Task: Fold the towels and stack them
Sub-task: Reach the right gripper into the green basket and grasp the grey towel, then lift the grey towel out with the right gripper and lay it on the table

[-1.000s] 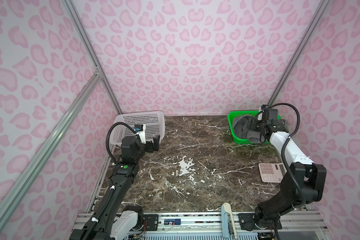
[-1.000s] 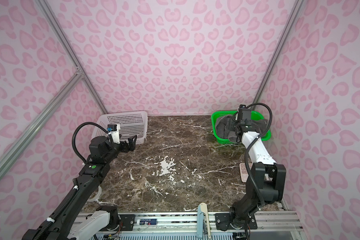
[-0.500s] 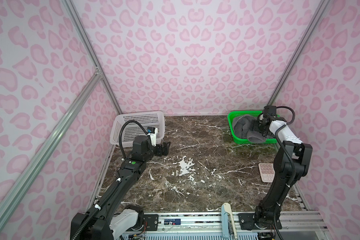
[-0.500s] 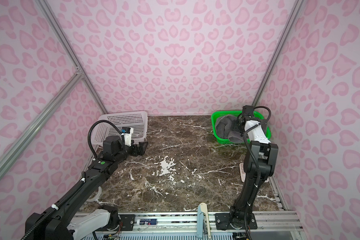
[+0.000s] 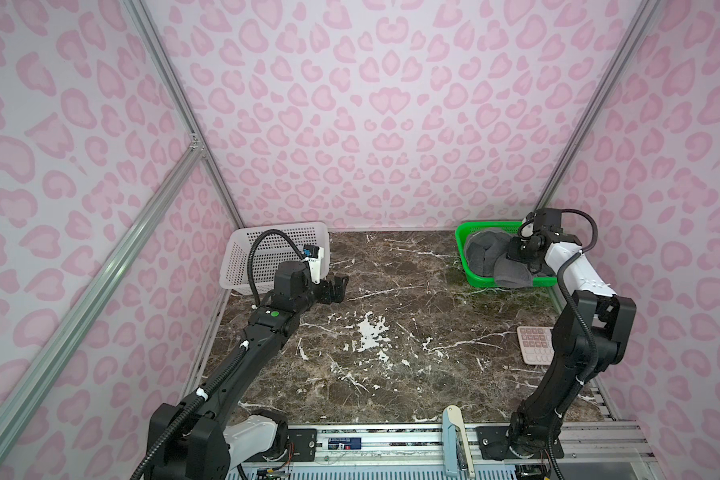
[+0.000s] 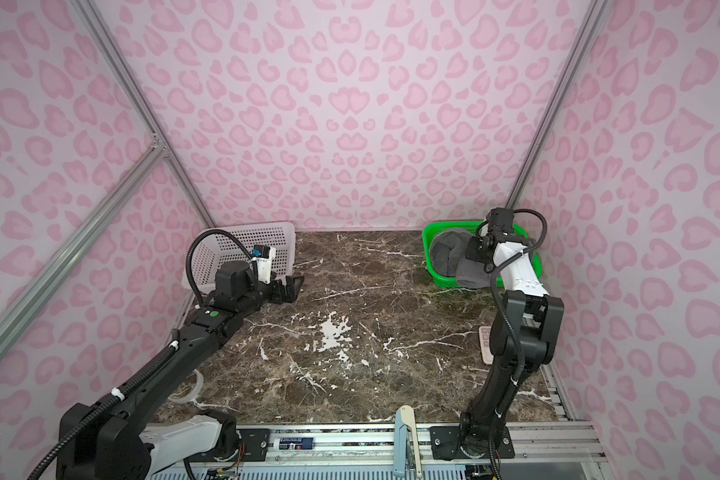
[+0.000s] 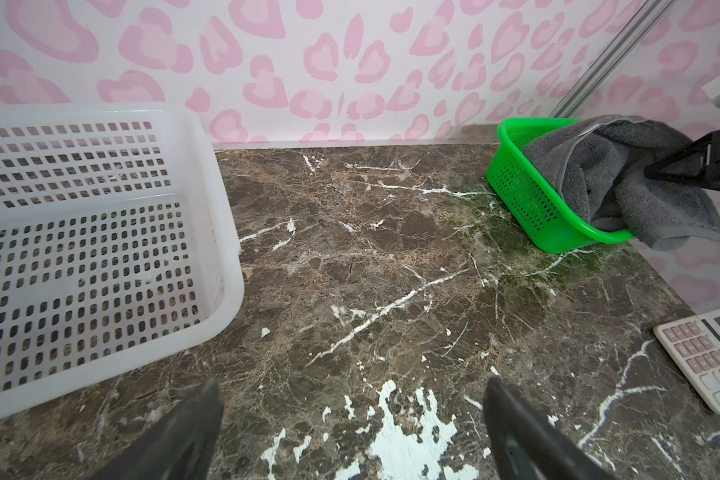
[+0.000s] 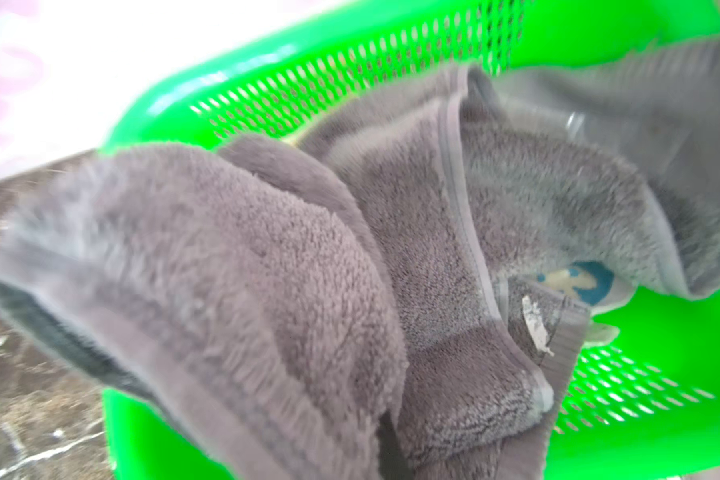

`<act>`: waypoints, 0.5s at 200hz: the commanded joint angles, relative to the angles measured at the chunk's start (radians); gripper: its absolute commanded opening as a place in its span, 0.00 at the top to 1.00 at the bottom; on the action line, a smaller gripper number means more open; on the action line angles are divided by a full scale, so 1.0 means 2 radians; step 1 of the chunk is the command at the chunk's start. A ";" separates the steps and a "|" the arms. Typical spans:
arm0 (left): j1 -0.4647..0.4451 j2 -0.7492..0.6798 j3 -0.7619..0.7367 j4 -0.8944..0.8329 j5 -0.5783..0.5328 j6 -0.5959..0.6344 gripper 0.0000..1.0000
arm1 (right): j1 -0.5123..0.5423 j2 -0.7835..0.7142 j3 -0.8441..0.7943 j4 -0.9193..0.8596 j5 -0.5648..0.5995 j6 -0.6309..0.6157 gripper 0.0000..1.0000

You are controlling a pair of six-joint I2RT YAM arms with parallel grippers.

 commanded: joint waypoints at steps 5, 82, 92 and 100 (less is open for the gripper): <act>-0.001 0.008 0.017 0.022 0.005 -0.005 0.02 | 0.002 -0.031 -0.012 0.034 -0.040 -0.012 1.00; -0.004 0.018 0.051 0.029 0.022 -0.010 0.02 | 0.055 -0.156 -0.021 0.072 -0.138 -0.043 1.00; -0.005 0.019 0.056 0.031 0.026 -0.012 0.01 | 0.070 -0.165 -0.006 0.071 -0.148 -0.048 1.00; -0.004 0.020 0.060 0.033 0.030 -0.012 0.01 | 0.086 -0.169 0.013 0.060 -0.153 -0.055 1.00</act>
